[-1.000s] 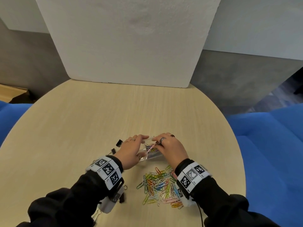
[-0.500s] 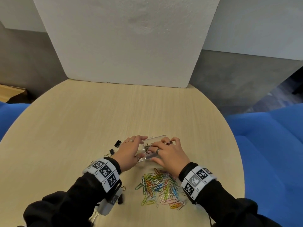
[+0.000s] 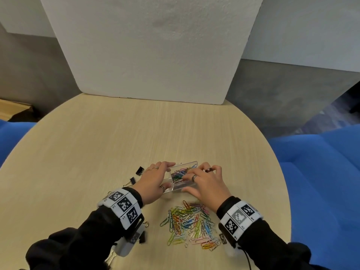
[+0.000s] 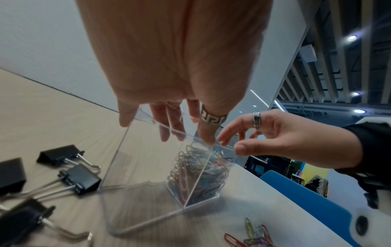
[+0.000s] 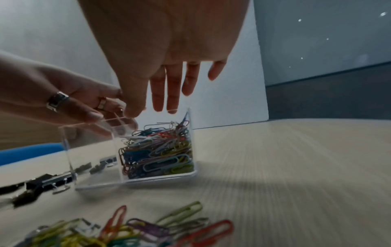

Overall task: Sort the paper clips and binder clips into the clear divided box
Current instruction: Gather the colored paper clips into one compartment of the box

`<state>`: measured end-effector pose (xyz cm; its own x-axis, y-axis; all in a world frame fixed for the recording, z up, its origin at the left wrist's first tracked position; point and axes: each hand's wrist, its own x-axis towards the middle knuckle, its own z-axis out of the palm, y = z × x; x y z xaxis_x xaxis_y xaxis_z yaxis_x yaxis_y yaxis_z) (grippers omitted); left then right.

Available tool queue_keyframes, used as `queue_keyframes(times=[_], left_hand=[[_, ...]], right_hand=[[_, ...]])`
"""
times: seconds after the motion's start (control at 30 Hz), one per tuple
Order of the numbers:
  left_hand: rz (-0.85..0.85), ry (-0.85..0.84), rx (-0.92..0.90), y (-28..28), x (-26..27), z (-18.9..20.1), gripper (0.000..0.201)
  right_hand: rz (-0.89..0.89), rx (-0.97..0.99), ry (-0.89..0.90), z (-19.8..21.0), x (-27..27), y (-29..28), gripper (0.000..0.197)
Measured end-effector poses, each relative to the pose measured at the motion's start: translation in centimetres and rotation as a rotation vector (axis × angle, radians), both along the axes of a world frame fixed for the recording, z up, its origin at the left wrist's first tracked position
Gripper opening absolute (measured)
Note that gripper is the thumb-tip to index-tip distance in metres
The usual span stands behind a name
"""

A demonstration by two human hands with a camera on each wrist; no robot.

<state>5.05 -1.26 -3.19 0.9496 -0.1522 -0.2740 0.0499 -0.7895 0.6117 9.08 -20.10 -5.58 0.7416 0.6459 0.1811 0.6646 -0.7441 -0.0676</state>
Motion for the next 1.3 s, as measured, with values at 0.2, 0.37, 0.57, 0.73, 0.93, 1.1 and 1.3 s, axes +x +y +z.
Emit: queue_keyframes(times=[0.2, 0.37, 0.57, 0.73, 0.93, 1.1, 1.3], left_hand=[[0.01, 0.0, -0.003, 0.0, 0.0, 0.0, 0.058], [0.006, 0.008, -0.005, 0.0, 0.0, 0.0, 0.058], [0.005, 0.008, 0.002, 0.0, 0.0, 0.0, 0.058], [0.0, 0.015, 0.012, -0.1, 0.0, 0.0, 0.058], [0.015, 0.029, 0.027, -0.2, 0.2, -0.1, 0.058], [0.052, -0.018, 0.172, -0.2, -0.1, 0.4, 0.064], [0.065, -0.33, 0.101, -1.7, -4.9, 0.8, 0.034]], right_hand=[[-0.073, -0.128, -0.133, -0.2, 0.1, -0.2, 0.045], [-0.104, -0.068, -0.04, -0.2, -0.1, -0.4, 0.042], [-0.037, -0.084, -0.036, -0.2, -0.2, 0.5, 0.052], [-0.027, -0.044, -0.026, 0.0, -0.2, 0.6, 0.043], [0.011, -0.114, 0.096, 0.3, -0.4, -0.2, 0.039], [-0.091, 0.116, 0.287, 3.1, -0.4, -1.1, 0.046], [-0.127, 0.08, 0.825, 3.9, -2.8, -6.4, 0.013]])
